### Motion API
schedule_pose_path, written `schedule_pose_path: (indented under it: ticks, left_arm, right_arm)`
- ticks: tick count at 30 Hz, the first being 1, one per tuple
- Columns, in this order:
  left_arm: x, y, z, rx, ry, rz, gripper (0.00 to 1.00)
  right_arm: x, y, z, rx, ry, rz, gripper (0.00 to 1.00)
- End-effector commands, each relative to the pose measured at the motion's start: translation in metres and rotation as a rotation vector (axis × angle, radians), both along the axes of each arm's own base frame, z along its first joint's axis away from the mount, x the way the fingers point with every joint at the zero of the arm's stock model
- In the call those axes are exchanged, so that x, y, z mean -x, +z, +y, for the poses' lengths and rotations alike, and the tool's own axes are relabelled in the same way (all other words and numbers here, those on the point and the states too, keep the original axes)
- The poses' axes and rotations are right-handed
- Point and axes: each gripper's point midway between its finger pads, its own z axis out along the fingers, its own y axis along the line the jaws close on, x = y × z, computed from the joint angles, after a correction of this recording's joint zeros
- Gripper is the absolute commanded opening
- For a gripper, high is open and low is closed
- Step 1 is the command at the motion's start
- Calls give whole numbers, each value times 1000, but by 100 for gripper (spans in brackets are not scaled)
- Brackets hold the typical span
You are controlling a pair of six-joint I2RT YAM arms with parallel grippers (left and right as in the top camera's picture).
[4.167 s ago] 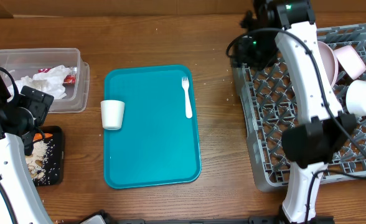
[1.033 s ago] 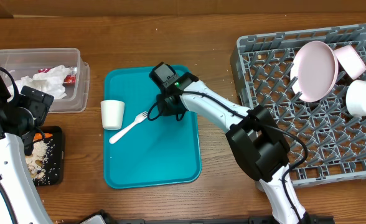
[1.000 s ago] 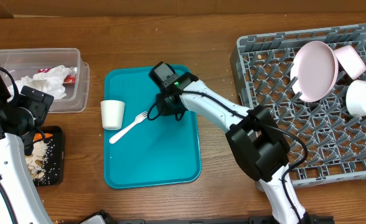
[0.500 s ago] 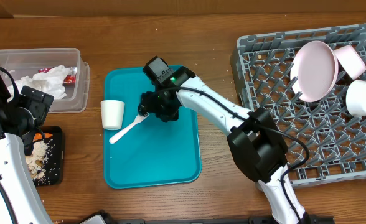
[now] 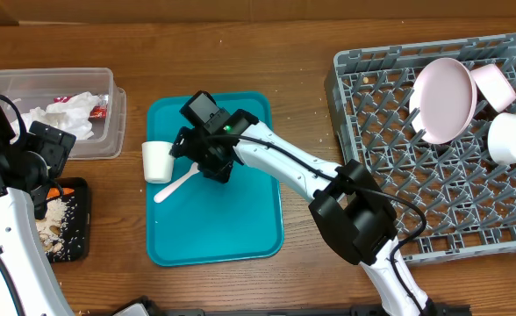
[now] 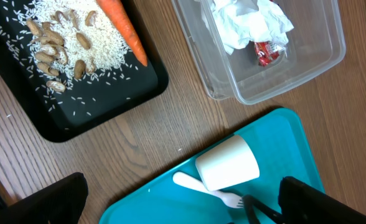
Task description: Sort waste into correct bins and load items into the dishwasher
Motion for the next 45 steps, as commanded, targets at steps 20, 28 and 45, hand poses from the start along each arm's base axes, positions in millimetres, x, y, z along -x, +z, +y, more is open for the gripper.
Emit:
schedule_pose_path:
  ticks: [20,28,45]
  left_arm:
    - [-1,2,2,-4,10,-4,100]
    - [-1,2,2,-4,10,-4,100]
    - [-1,2,2,-4,10,-4,100]
  right_arm:
    - [5,-91,9,13,-129,116,75]
    - [-7,-94,-11,41,-169,140,50]
    - [-12,-94,-22,38,-141,154,31]
